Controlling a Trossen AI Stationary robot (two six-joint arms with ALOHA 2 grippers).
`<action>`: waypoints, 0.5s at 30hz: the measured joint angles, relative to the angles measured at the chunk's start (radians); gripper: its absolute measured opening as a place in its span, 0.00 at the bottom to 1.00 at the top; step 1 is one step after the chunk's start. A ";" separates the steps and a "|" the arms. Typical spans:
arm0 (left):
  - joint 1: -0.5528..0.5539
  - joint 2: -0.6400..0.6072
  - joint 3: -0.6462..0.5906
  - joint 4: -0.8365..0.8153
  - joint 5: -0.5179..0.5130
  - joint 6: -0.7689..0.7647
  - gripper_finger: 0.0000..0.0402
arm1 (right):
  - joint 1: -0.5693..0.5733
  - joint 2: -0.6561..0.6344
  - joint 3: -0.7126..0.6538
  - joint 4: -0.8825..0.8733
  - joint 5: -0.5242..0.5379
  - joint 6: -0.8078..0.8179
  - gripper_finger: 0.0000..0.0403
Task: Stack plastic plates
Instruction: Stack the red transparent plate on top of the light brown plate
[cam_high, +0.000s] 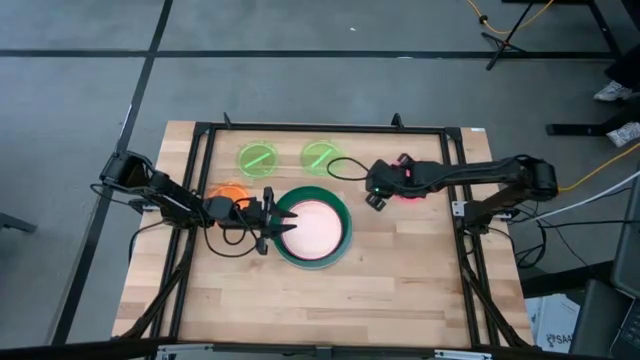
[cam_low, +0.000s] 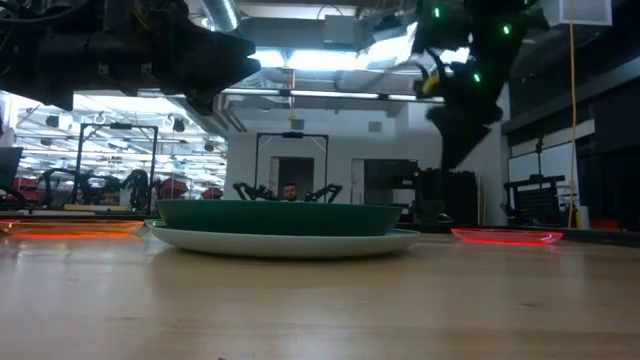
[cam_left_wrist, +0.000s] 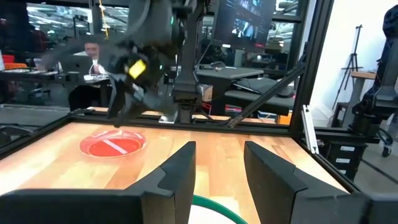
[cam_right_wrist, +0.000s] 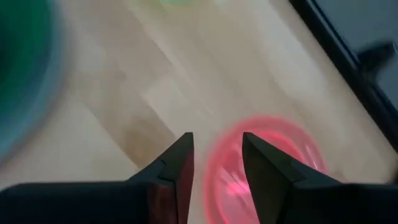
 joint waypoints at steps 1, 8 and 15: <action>0.000 0.000 0.000 0.000 0.000 0.000 0.32 | -0.005 0.001 -0.017 -0.007 0.004 0.010 0.31; 0.001 0.000 0.000 0.001 -0.005 0.000 0.32 | -0.063 0.008 -0.113 0.077 -0.053 0.063 0.31; 0.001 0.000 0.000 0.003 -0.005 -0.001 0.32 | -0.117 0.008 -0.163 0.201 -0.148 0.054 0.31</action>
